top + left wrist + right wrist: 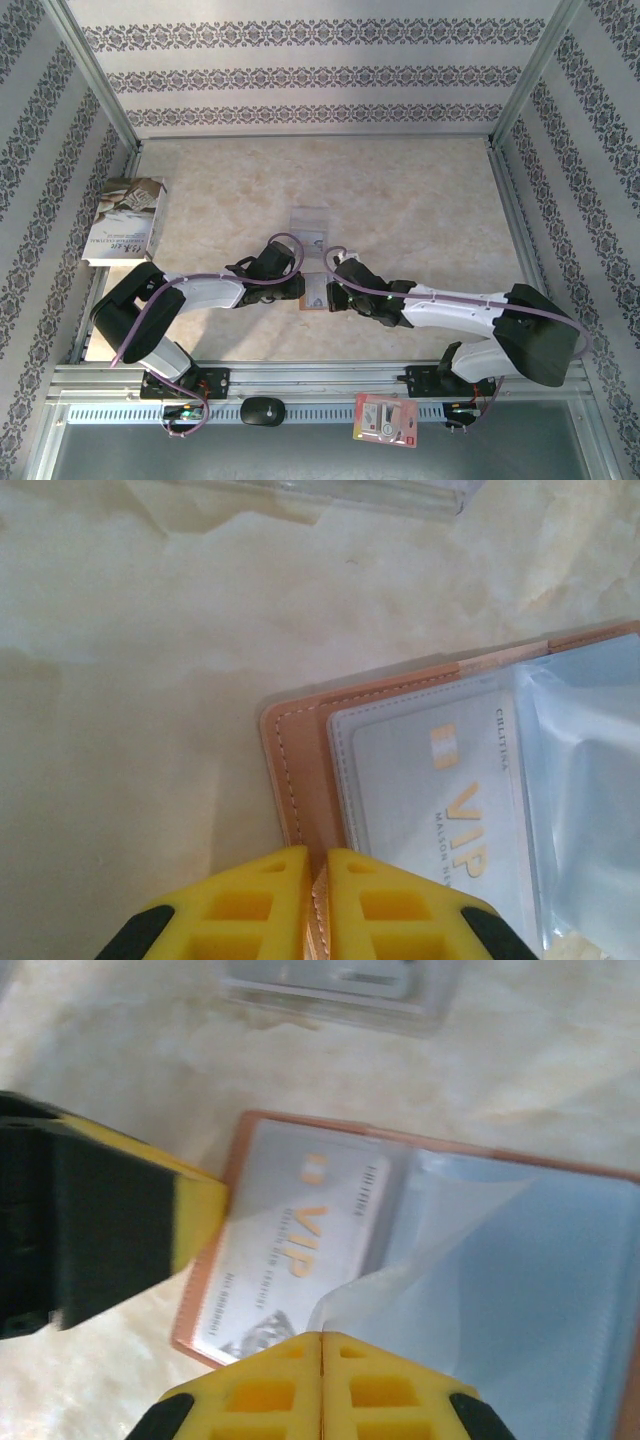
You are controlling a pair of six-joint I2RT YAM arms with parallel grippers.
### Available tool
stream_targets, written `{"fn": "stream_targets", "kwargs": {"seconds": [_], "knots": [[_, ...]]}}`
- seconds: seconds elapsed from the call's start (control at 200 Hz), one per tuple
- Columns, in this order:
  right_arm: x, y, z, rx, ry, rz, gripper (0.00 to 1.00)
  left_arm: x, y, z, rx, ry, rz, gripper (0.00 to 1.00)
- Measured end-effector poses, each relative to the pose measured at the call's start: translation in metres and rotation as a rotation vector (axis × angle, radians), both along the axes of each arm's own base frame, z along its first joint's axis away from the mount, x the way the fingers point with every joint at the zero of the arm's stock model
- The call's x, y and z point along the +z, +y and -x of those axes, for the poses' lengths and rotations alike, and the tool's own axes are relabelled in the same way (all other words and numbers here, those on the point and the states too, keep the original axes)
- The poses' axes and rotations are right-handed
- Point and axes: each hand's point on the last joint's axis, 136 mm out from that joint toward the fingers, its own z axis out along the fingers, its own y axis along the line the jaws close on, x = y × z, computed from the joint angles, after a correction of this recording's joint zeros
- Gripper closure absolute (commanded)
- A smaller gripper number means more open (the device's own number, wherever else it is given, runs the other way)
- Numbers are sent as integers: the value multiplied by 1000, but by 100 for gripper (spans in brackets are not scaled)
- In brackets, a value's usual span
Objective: Take the credit cards out of the card holder
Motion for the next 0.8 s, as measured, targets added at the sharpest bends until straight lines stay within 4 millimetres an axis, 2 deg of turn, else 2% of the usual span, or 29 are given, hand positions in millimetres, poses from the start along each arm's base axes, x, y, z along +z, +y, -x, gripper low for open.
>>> {"fn": "stream_targets", "kwargs": {"seconds": [0.055, 0.11, 0.23, 0.33, 0.45, 0.565, 0.65, 0.799], "knots": [[-5, -10, 1, -32, 17, 32, 73, 0, 0, 0, 0, 0, 0, 87], [-10, -21, 1, -77, 39, 61, 66, 0, 0, 0, 0, 0, 0, 87], [-16, -42, 3, -137, 67, 113, 63, 2, 0, 1, -2, -2, 4, 80], [-13, -56, 5, -164, 64, 127, 59, 6, -1, 5, -12, 4, 13, 75], [2, -64, 3, -188, 31, 103, 58, 14, 3, 10, -17, 6, 11, 71], [12, -67, -1, -198, 5, 81, 65, 25, 3, 11, -33, -5, 13, 70], [11, -70, -4, -186, 6, 91, 67, 30, -2, 8, -45, -10, 19, 70], [-2, -63, -3, -107, 57, 104, 62, 27, -9, 10, -69, 8, 22, 72]]}}
